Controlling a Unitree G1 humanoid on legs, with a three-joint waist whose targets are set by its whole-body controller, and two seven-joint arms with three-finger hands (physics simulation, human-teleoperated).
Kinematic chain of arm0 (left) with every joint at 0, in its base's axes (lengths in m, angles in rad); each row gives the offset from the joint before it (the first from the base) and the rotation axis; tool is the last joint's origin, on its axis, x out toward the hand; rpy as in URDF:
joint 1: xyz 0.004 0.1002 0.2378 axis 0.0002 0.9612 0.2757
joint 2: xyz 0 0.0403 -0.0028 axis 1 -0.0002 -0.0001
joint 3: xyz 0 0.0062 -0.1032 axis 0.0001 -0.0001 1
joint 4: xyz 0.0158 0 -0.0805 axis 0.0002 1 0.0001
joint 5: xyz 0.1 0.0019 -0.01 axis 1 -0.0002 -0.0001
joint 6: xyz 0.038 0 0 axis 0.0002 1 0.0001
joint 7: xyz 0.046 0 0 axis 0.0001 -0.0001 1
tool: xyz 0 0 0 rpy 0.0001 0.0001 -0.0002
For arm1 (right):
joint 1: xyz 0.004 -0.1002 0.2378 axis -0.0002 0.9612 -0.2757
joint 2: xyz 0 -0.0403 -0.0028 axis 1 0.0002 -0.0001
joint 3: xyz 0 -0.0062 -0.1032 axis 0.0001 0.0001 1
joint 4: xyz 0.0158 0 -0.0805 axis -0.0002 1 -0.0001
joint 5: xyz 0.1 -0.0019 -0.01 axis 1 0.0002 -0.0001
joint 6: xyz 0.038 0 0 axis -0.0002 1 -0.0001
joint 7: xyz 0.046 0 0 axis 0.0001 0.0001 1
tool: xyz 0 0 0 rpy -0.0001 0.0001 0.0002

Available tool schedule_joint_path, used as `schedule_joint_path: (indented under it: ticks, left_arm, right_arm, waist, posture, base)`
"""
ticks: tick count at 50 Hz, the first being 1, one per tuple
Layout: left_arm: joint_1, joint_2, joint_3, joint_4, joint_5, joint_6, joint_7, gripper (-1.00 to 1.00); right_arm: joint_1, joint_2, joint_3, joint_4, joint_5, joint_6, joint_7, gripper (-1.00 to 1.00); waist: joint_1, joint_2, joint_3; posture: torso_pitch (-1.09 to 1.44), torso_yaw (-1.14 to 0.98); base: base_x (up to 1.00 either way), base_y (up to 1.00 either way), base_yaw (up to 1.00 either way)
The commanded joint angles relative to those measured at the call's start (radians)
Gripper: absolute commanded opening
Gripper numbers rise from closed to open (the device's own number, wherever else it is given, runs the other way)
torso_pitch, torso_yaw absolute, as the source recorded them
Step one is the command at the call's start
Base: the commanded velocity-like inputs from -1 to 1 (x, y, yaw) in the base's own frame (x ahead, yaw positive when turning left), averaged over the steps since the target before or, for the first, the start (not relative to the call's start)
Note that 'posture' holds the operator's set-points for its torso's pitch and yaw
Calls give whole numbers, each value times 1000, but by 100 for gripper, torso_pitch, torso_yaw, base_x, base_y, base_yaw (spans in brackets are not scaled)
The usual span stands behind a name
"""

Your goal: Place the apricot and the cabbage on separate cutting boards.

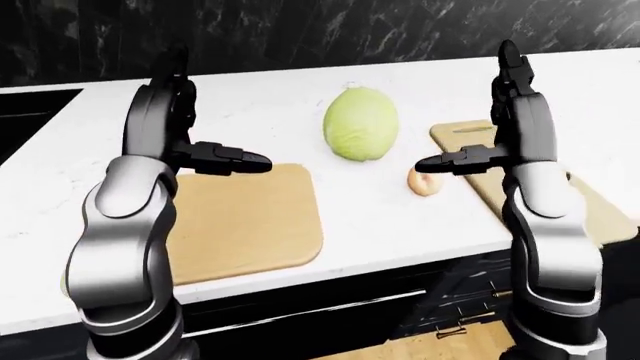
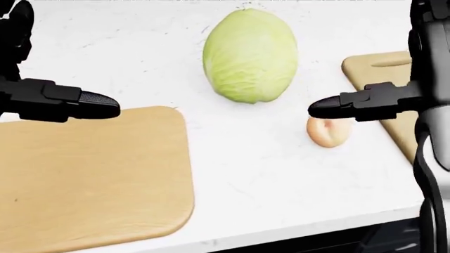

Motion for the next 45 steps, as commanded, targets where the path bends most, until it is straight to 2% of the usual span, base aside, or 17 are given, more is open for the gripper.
schedule_joint_path:
  ticks: [1, 10, 18, 26, 30, 37, 45]
  left_arm:
    - [-31, 11, 11, -30, 5, -25, 3, 100]
    - [-26, 14, 18, -28, -1, -32, 3, 100]
    - [-14, 11, 18, -29, -4, -39, 8, 100]
    - [-15, 10, 15, -28, -3, -40, 10, 100]
    - [-14, 9, 17, -32, -3, -37, 11, 100]
    - [-8, 7, 16, -29, -2, -43, 11, 100]
    - [-13, 13, 20, -36, -4, -31, 7, 100]
  right_arm:
    - [-14, 5, -25, -41, -89, -54, 40, 100]
    - [11, 50, -12, -68, -198, -38, 145, 100]
    - [40, 72, -11, -86, -247, -30, 206, 100]
    - [95, 93, -20, -106, -255, -49, 216, 100]
    - [117, 112, -3, -91, -260, -72, 213, 100]
    - [60, 106, 11, 11, -266, -109, 217, 100]
    - [66, 119, 24, 53, -282, -135, 224, 97]
  waist:
    - [0, 0, -26]
    - [-2, 1, -26]
    - [-1, 2, -27]
    - [0, 3, -30]
    - [-1, 4, -31]
    - [-4, 7, -34]
    - [-3, 7, -37]
  posture:
    - [0, 0]
    - [0, 0]
    - [0, 0]
    - [0, 0]
    - [0, 0]
    - [0, 0]
    - [0, 0]
  base:
    - [0, 0, 0]
    - [0, 0, 0]
    - [0, 0, 0]
    - [0, 0, 0]
    - [0, 0, 0]
    - [0, 0, 0]
    - [0, 0, 0]
